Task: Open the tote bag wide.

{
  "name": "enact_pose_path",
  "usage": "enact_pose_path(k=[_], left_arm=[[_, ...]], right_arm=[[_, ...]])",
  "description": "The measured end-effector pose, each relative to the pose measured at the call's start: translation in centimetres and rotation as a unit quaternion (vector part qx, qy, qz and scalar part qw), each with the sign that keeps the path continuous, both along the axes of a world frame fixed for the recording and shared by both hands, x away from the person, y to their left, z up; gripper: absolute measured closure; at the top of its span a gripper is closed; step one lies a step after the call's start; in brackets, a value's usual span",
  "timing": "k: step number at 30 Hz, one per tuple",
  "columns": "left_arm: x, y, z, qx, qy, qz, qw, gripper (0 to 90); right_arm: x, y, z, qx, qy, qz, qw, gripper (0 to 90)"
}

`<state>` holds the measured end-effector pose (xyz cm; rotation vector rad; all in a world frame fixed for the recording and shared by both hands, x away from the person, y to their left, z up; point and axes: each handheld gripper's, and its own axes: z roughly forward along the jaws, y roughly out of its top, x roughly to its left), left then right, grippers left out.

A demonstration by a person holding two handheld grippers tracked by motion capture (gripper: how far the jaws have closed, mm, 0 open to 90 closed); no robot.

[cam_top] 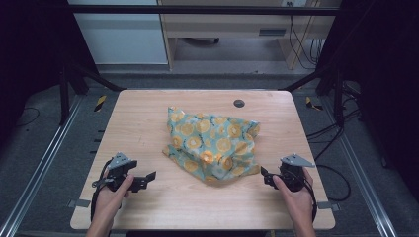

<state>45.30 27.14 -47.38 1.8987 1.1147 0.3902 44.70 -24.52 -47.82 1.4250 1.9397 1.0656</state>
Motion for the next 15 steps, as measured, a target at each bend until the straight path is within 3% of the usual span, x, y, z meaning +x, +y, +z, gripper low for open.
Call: enact_pose_path(k=[8, 13, 15], left_arm=[[0.1, -0.3, 0.1, 0.011, 0.004, -0.010, 0.9999, 5.2], [0.1, -0.3, 0.1, 0.008, 0.004, -0.010, 0.9999, 5.2], [0.1, -0.3, 0.1, 0.009, 0.004, -0.010, 0.9999, 5.2]], right_arm=[[0.6, -0.4, 0.6, 0.016, 0.004, 0.006, 0.9998, 19.3], [2.1, 0.4, 4.3, -0.006, -0.004, 0.038, 0.9992, 20.6], [2.5, 0.6, 5.1, -0.007, -0.003, 0.044, 0.9990, 20.6]])
